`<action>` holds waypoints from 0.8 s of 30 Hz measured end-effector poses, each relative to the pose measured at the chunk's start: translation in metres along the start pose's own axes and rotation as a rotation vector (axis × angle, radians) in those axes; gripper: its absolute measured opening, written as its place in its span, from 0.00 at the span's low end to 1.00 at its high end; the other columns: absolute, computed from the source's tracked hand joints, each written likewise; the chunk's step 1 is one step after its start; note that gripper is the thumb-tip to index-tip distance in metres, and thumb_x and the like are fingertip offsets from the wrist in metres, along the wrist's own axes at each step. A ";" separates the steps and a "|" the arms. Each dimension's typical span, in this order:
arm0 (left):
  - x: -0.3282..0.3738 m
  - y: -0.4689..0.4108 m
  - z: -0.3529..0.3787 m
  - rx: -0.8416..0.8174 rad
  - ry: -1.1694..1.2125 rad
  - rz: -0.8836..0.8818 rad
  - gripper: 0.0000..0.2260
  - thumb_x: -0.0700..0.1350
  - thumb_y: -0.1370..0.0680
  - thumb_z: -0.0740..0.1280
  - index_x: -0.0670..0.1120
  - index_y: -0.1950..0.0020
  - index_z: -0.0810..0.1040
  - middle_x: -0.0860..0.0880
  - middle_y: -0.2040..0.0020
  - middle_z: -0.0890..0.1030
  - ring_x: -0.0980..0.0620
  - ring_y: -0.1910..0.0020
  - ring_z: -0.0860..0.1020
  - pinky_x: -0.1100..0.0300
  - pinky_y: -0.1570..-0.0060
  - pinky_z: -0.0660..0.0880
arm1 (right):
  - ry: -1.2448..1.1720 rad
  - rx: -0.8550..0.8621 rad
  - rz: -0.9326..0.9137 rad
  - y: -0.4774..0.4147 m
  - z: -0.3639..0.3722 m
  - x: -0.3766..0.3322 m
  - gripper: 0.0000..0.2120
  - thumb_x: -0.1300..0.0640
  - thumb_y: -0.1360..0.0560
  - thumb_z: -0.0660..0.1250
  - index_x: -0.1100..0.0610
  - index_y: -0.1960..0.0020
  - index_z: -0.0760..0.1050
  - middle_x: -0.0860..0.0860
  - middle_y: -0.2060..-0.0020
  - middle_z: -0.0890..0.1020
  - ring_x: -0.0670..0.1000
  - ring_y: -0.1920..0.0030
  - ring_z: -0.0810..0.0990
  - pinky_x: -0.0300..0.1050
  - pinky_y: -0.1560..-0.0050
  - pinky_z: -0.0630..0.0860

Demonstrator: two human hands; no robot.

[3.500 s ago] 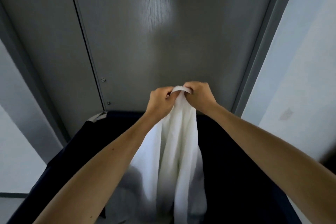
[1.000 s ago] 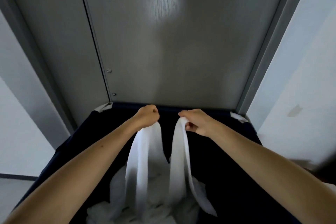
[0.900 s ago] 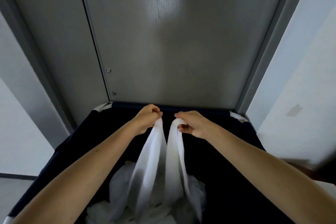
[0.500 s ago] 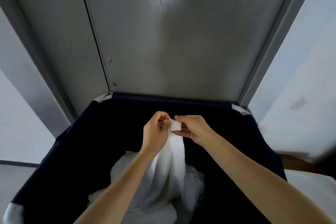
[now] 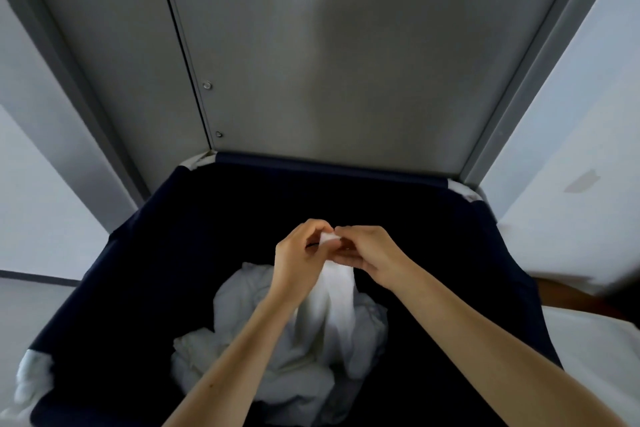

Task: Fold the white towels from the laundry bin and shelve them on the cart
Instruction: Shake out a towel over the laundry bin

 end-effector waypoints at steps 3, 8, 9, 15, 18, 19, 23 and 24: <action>-0.005 -0.002 -0.001 0.043 0.063 -0.067 0.12 0.39 0.26 0.71 0.57 0.60 0.75 0.54 0.66 0.79 0.56 0.67 0.76 0.67 0.65 0.72 | 0.236 -0.001 -0.141 -0.001 0.003 0.000 0.07 0.58 0.23 0.64 0.58 0.57 0.77 0.52 0.65 0.78 0.48 0.64 0.78 0.37 0.64 0.77; 0.010 -0.028 -0.009 0.030 0.127 0.022 0.12 0.36 0.25 0.68 0.53 0.60 0.76 0.60 0.65 0.79 0.61 0.65 0.76 0.66 0.62 0.73 | 0.349 -0.143 -0.341 -0.010 -0.005 -0.017 0.04 0.56 0.23 0.64 0.51 0.57 0.75 0.47 0.58 0.79 0.46 0.54 0.77 0.44 0.47 0.74; 0.016 -0.038 -0.011 0.041 0.159 0.029 0.12 0.35 0.24 0.66 0.52 0.60 0.77 0.60 0.64 0.79 0.62 0.64 0.76 0.67 0.61 0.74 | 0.308 -0.186 -0.343 -0.013 -0.007 -0.023 0.05 0.57 0.23 0.65 0.53 0.58 0.75 0.48 0.60 0.78 0.48 0.55 0.76 0.47 0.47 0.73; 0.046 -0.088 -0.012 0.110 0.299 -0.043 0.13 0.34 0.21 0.61 0.50 0.60 0.75 0.53 0.62 0.77 0.61 0.64 0.74 0.73 0.63 0.71 | 0.417 -0.248 -0.493 -0.025 -0.003 -0.067 0.05 0.59 0.25 0.68 0.55 0.60 0.75 0.47 0.63 0.79 0.44 0.61 0.77 0.37 0.56 0.73; 0.060 -0.107 -0.016 0.123 0.292 -0.027 0.12 0.35 0.21 0.61 0.48 0.60 0.75 0.54 0.63 0.76 0.65 0.67 0.74 0.74 0.64 0.70 | 0.492 -0.252 -0.495 -0.032 -0.002 -0.079 0.04 0.57 0.26 0.69 0.58 0.57 0.79 0.50 0.61 0.81 0.47 0.59 0.78 0.42 0.53 0.75; 0.066 -0.115 -0.018 0.144 0.307 -0.023 0.11 0.35 0.21 0.62 0.48 0.61 0.75 0.55 0.63 0.76 0.67 0.68 0.74 0.74 0.64 0.70 | 0.526 -0.255 -0.490 -0.036 -0.004 -0.082 0.08 0.55 0.26 0.69 0.61 0.54 0.79 0.51 0.60 0.81 0.48 0.57 0.78 0.45 0.51 0.75; 0.104 -0.144 -0.031 0.291 0.399 0.017 0.11 0.39 0.21 0.63 0.51 0.61 0.75 0.55 0.65 0.75 0.68 0.72 0.72 0.73 0.65 0.68 | 0.605 -0.242 -0.435 -0.046 -0.010 -0.088 0.18 0.48 0.26 0.68 0.65 0.55 0.78 0.51 0.61 0.78 0.48 0.58 0.76 0.47 0.53 0.74; 0.110 -0.150 -0.037 0.315 0.376 0.063 0.11 0.39 0.21 0.63 0.51 0.61 0.75 0.56 0.65 0.75 0.68 0.72 0.71 0.73 0.66 0.68 | 0.628 -0.188 -0.448 -0.048 -0.012 -0.091 0.19 0.47 0.26 0.68 0.65 0.58 0.76 0.52 0.63 0.76 0.48 0.60 0.74 0.46 0.57 0.72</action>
Point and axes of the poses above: each hand's wrist, its own y-axis away from the middle knuckle, its own z-axis out of the palm, x = y × z, the point moved 1 cm from there along -y, towards the middle knuckle
